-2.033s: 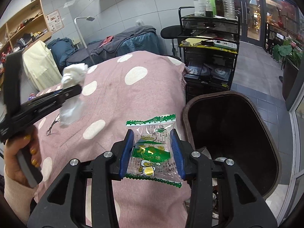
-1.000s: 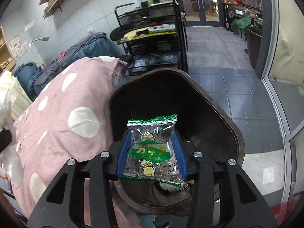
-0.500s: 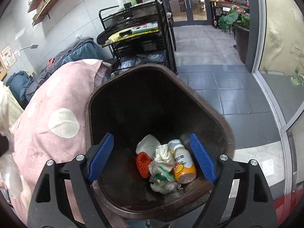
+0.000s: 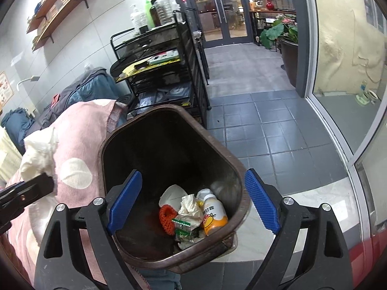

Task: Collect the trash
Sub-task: 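Open the right tool over the bin while the left tool drops the tissue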

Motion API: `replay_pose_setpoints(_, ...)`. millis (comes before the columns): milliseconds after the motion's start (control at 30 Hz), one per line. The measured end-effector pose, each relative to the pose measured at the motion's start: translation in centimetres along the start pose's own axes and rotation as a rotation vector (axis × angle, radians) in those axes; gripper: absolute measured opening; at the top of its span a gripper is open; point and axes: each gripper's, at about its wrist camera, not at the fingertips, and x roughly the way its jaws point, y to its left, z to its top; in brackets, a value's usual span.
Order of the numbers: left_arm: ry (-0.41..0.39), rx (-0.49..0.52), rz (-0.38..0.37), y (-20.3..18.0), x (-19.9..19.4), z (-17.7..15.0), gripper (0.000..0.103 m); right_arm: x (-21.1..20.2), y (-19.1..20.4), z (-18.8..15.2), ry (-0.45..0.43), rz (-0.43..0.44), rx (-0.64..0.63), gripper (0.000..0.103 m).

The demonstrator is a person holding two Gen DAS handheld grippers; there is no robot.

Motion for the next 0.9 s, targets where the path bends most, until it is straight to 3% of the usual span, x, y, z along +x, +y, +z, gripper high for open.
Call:
replay_pose_setpoints(600, 0.109, 0.013, -0.014, -1.3, 4.6, 1.6, 0.022, -0.2, -2.0, 0.0, 0.004, -0.037, 0.03, 0.086)
replay_pose_setpoints(700, 0.117, 0.009, -0.006, -1.3, 5.0, 1.7, 0.038, -0.1, -2.1, 0.0, 0.007, -0.039, 0.034, 0.086)
replay_pose_setpoints(833, 0.104, 0.025, 0.01, -1.4, 5.1, 1.7, 0.076, -0.2, -2.3, 0.0, 0.006, -0.047, 0.036, 0.086)
replay_pose_setpoints(900, 0.099, 0.044, 0.03, -1.5, 5.2, 1.7, 0.086, -0.2, -2.6, 0.0, 0.007, -0.051, 0.04, 0.086)
